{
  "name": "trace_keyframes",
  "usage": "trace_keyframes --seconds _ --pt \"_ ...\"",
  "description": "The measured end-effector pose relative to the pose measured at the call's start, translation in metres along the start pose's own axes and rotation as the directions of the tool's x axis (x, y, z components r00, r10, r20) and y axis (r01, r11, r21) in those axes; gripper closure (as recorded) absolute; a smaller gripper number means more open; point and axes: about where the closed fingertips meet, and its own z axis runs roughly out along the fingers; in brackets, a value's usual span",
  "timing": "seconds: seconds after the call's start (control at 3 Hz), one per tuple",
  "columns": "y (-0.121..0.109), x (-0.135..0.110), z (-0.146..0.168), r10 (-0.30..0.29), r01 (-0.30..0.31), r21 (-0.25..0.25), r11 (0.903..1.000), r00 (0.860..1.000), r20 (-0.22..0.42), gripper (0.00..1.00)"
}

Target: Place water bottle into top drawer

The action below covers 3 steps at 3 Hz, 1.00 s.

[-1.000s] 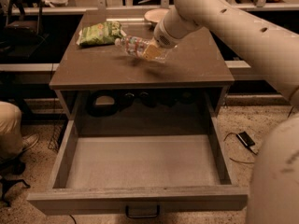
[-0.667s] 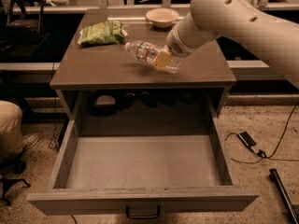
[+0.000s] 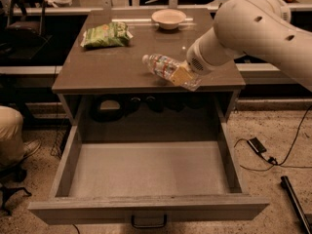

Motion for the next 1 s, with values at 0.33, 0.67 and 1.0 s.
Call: trace_keyframes --seconds 0.33,0.67,1.0 --pt "0.022 0.006 -0.017 -0.067 0.067 -0.050 0.9964 0.998 0.019 1.00" --pt "0.062 0.023 -0.041 -0.150 0.156 -0.136 0.9783 0.987 0.055 1.00" --pt "0.104 0.049 -0.043 -0.274 0.281 -0.239 0.9296 0.960 0.063 1.00"
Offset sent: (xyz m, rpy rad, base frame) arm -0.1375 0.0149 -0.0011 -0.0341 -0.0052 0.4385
